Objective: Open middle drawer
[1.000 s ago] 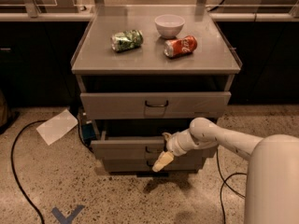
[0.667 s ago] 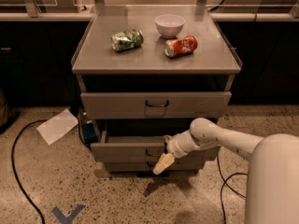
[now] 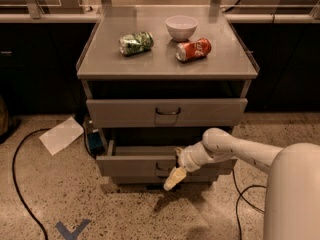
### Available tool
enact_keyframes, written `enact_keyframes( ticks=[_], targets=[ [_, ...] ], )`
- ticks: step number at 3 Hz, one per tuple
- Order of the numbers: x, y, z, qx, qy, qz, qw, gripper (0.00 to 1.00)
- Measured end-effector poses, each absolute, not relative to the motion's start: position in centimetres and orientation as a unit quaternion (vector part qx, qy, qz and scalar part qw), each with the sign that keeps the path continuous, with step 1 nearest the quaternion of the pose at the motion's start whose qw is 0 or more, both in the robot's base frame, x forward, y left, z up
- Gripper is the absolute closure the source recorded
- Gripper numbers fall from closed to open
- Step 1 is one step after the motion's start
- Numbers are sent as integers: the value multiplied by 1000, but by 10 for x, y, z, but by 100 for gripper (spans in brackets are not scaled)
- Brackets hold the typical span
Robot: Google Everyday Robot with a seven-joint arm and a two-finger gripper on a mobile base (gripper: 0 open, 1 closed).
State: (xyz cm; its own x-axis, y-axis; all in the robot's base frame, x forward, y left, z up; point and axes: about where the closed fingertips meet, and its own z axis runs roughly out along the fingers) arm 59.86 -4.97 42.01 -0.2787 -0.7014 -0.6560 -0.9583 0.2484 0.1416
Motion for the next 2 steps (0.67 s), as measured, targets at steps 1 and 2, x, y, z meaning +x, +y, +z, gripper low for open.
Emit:
enact_keyframes(
  ticks=[1, 2],
  targets=[
    [556, -67, 431, -531, 767, 276, 231, 0],
    [546, -64, 426, -532, 765, 281, 230, 0]
  ],
)
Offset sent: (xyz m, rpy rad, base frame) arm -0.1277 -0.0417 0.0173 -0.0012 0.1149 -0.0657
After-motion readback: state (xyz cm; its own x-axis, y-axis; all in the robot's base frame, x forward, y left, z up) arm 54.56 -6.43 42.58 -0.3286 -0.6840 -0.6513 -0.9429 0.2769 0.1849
